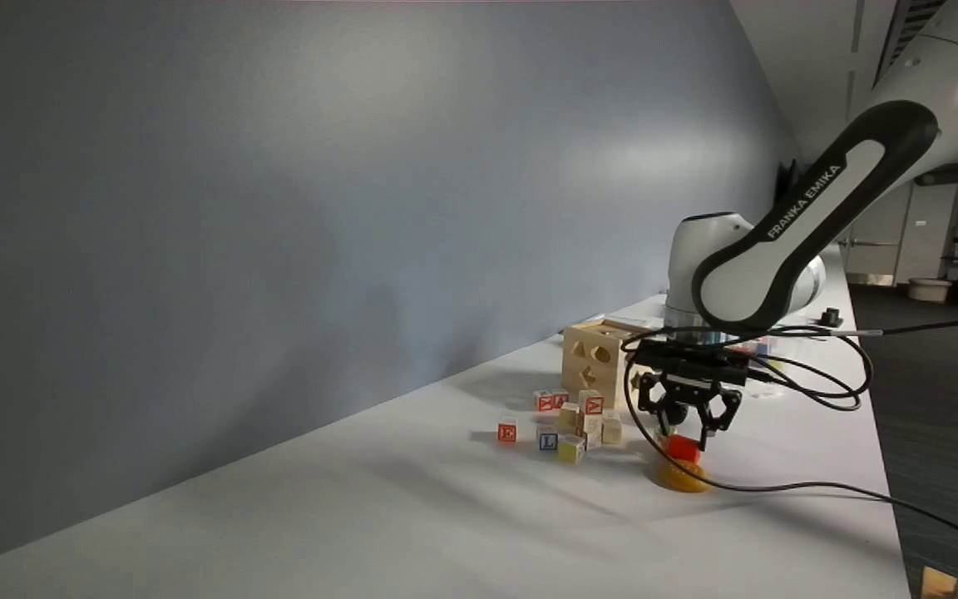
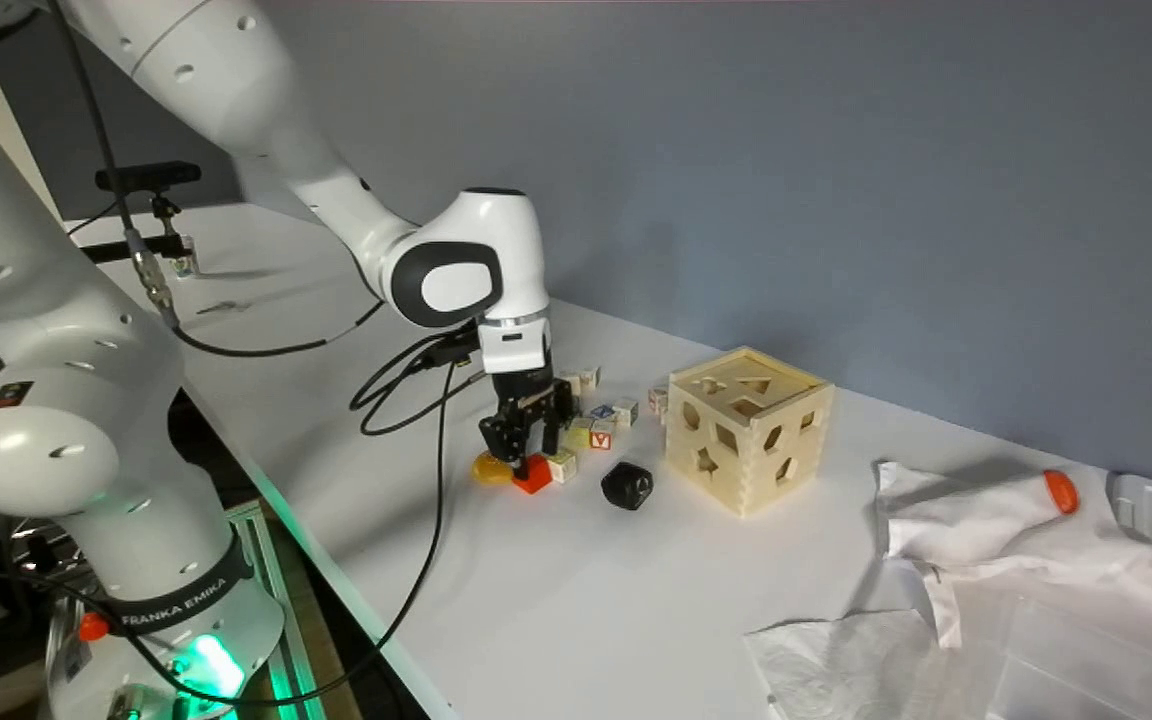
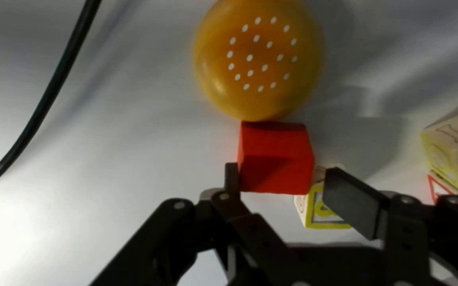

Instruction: Put the orange block on the stack

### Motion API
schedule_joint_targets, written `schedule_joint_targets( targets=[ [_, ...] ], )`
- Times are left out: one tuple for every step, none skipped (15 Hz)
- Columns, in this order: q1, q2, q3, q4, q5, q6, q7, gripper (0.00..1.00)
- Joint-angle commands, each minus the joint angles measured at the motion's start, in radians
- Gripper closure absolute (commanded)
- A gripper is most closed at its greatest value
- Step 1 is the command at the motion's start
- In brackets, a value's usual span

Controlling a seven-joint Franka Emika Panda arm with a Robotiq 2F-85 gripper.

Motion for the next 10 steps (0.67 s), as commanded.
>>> schedule_joint_targets(
  targets=[
    [0.002,-0.003,-0.01,-0.005,-0.039,-0.007,0.035,0.74],
    [0.001,-0.003,-0.011,-0.005,-0.043,-0.008,0.035,0.8],
    [0.001,-0.003,-0.012,-0.004,-0.045,-0.007,0.035,0.86],
    [0.002,-0.004,-0.012,-0.004,-0.045,-0.008,0.034,0.94],
    [0.005,-0.007,-0.014,-0.004,-0.042,-0.009,0.028,0.96],
    [0.008,-0.011,-0.016,-0.004,-0.038,-0.012,0.021,0.98],
    [0.012,-0.017,-0.018,-0.004,-0.031,-0.016,0.011,1.0],
    [0.017,-0.029,-0.02,-0.003,-0.021,-0.022,0.001,1.0],
    [0.022,-0.041,-0.021,-0.004,-0.013,-0.028,-0.008,0.97],
    [0.03,-0.058,-0.025,-0.011,0.001,-0.035,-0.023,0.97]
  ],
)
